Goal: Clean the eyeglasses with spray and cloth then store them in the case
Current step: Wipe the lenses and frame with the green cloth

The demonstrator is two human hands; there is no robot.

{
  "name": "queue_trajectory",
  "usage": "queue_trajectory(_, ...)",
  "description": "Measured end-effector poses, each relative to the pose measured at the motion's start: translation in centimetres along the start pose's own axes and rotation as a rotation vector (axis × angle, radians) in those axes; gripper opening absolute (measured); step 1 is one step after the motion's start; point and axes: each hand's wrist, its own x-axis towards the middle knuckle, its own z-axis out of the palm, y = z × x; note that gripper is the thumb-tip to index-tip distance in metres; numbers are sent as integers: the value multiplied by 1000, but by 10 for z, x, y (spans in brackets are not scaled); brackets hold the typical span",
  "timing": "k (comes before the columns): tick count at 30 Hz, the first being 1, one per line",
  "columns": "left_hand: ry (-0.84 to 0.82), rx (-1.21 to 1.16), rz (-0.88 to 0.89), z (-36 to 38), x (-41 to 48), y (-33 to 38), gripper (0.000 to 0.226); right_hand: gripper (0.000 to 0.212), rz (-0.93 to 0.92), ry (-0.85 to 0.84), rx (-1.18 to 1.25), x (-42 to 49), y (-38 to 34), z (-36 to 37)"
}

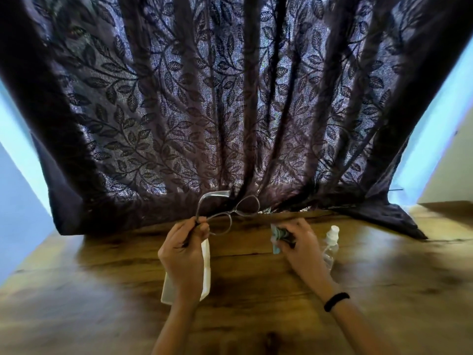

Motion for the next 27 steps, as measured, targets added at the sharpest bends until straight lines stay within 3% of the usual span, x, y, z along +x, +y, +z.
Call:
queue_trajectory(4, -7, -10, -21, -2, 0, -2, 19, 31, 159, -240, -68, -29, 22, 12)
queue_trajectory(8, -21, 17, 0, -4, 0, 0, 18, 33, 211, -316, -26, -44, 29, 18)
queue_trajectory(11, -62, 126, 72, -5, 0, 4, 19, 27, 304, -294, 187, -39, 25, 14)
queue_trajectory(14, -85, 216, 134, -5, 0, 8, 25, 19, 471, -208, 683, -26, 14, 1)
queue_trajectory(17, -124, 235, 141, -4, 0, 14, 22, 28, 472, -125, 1085, -11, 1, -7)
queue_trajectory(27, -108, 319, 228, -8, 4, 14, 16, 24, 363, -62, 1294, -10, -6, -6)
